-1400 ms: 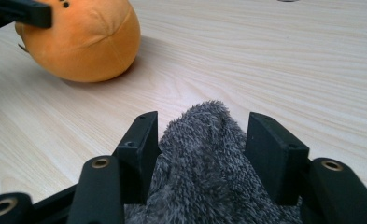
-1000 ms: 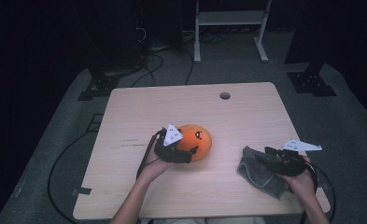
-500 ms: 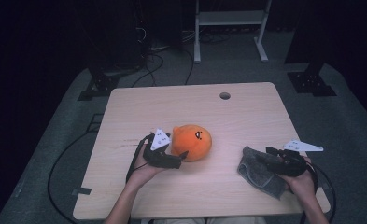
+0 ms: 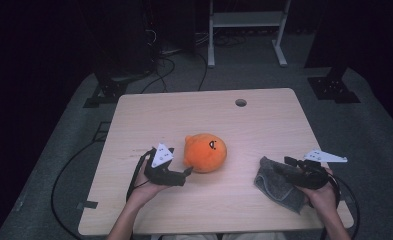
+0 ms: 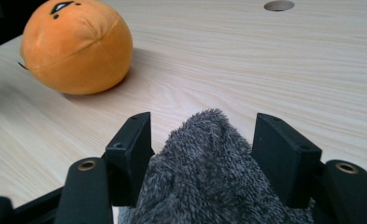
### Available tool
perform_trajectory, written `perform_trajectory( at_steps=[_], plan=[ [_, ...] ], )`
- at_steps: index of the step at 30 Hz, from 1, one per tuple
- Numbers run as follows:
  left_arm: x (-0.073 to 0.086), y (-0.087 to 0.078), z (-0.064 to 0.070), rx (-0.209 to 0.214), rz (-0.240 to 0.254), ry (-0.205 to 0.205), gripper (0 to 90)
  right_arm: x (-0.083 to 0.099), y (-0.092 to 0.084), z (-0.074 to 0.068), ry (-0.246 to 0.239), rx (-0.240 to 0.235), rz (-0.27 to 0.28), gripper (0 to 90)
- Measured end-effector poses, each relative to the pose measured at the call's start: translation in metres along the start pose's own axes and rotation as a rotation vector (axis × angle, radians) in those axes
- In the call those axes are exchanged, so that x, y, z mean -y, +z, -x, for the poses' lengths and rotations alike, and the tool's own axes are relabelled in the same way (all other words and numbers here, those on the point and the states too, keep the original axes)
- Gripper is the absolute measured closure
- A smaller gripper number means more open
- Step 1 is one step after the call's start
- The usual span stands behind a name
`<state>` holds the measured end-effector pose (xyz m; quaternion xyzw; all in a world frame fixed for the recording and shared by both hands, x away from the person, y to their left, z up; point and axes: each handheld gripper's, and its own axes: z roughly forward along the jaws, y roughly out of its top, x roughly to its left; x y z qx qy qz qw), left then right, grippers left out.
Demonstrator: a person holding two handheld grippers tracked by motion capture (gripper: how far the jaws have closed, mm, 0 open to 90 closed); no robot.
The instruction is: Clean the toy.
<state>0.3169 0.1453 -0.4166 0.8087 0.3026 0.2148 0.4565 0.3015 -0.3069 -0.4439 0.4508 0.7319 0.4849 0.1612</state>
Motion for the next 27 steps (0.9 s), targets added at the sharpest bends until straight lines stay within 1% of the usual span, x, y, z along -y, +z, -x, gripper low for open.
perform_trajectory(
  at_steps=[3,6,7,9,12,15,16,21,22,23,25,26,27],
  plan=[
    [0.007,-0.003,-0.002,0.01,-0.017,0.0,8.2,0.0,0.001,0.0,-0.01,0.003,-0.009,36.1],
    [0.015,-0.006,-0.004,0.011,-0.019,-0.009,8.2,0.0,0.002,-0.001,-0.011,0.005,-0.014,36.2],
    [0.017,-0.007,-0.004,0.008,-0.013,-0.013,8.2,0.0,0.002,-0.001,-0.011,0.007,-0.013,36.2],
    [0.023,-0.009,-0.005,0.02,-0.01,-0.033,8.1,0.0,0.002,0.0,-0.007,0.008,-0.009,36.2],
    [0.03,-0.012,-0.004,0.017,-0.025,-0.035,7.9,0.0,0.002,-0.001,-0.009,0.01,-0.014,36.1],
    [0.033,-0.014,-0.004,0.015,-0.033,-0.036,7.8,0.001,0.002,-0.002,-0.012,0.012,-0.016,36.1],
    [0.037,-0.016,-0.005,0.018,-0.041,-0.038,7.8,0.001,0.002,-0.002,-0.013,0.012,-0.016,36.1],
    [0.045,-0.02,-0.007,0.008,-0.046,-0.062,7.7,0.001,0.002,-0.002,-0.009,0.012,-0.012,36.1],
    [0.047,-0.022,-0.008,0.01,-0.049,-0.073,7.0,0.001,0.002,-0.002,-0.005,0.01,-0.016,36.2],
    [0.048,-0.022,-0.009,0.016,-0.047,-0.087,6.8,0.001,0.003,-0.001,-0.011,0.011,-0.02,36.2],
    [0.051,-0.023,-0.012,0.056,-0.058,-0.157,6.8,0.002,0.003,-0.002,-0.018,0.017,-0.025,36.2],
    [0.054,-0.023,-0.013,0.069,-0.059,-0.189,6.8,0.001,0.003,-0.002,-0.019,0.018,-0.028,36.2],
    [0.056,-0.023,-0.015,0.049,-0.059,-0.202,6.8,0.001,0.003,-0.003,-0.019,0.017,-0.029,36.2]
  ],
)
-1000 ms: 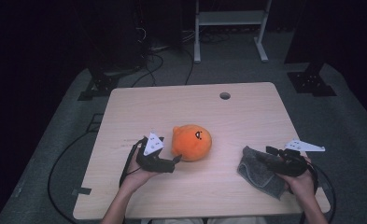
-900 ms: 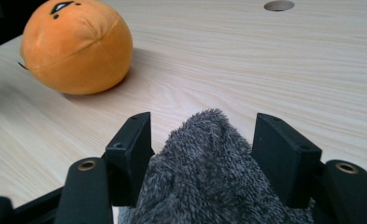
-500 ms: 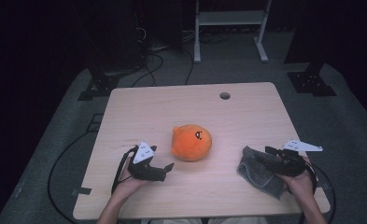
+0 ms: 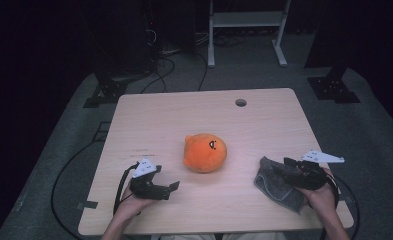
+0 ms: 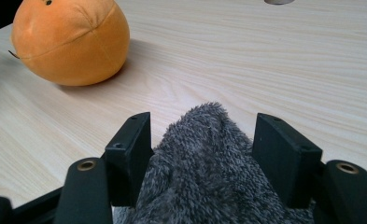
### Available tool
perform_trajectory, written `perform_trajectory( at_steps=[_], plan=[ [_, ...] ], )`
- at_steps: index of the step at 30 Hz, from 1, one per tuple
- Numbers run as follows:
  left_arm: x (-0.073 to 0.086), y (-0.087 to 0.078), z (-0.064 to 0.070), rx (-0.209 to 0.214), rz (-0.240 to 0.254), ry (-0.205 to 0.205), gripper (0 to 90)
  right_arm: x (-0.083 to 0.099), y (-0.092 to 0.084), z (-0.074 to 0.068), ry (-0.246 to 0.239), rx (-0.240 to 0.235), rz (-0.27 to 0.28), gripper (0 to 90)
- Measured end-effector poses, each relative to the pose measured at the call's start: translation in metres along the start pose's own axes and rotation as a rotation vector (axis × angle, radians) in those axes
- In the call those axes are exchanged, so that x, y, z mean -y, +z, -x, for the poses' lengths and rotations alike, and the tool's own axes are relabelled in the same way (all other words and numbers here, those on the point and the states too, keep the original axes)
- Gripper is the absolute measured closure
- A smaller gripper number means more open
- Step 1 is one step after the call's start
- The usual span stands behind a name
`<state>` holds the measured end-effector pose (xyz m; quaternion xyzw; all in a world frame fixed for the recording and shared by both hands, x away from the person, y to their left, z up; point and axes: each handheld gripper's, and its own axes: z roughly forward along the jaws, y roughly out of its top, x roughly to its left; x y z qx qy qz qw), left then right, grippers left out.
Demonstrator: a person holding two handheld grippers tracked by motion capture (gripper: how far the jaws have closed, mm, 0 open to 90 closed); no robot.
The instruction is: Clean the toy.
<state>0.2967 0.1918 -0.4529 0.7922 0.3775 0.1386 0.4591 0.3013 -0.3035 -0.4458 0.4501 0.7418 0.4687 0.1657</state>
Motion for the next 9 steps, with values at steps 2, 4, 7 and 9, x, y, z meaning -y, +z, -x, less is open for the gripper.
perform_trajectory(
  at_steps=[2,4,7,9],
  plan=[
    [0.0026,-0.0008,-0.0029,-0.027,0.003,-0.024,6.6,0.0001,0.0002,-0.0006,-0.012,0.003,-0.003,36.2],
    [0.0058,-0.0011,-0.005,-0.051,0.008,-0.043,6.3,0.0006,0.0005,-0.0014,-0.019,0.003,-0.007,36.2],
    [0.0092,0.0003,-0.0045,-0.052,-0.004,-0.05,4.2,0.0009,0.0008,-0.0018,-0.011,-0.008,-0.014,36.3],
    [0.01,0.0029,-0.0032,-0.068,-0.024,-0.042,4.1,0.0005,0.0006,-0.0025,-0.002,-0.019,-0.006,36.3]
  ],
)
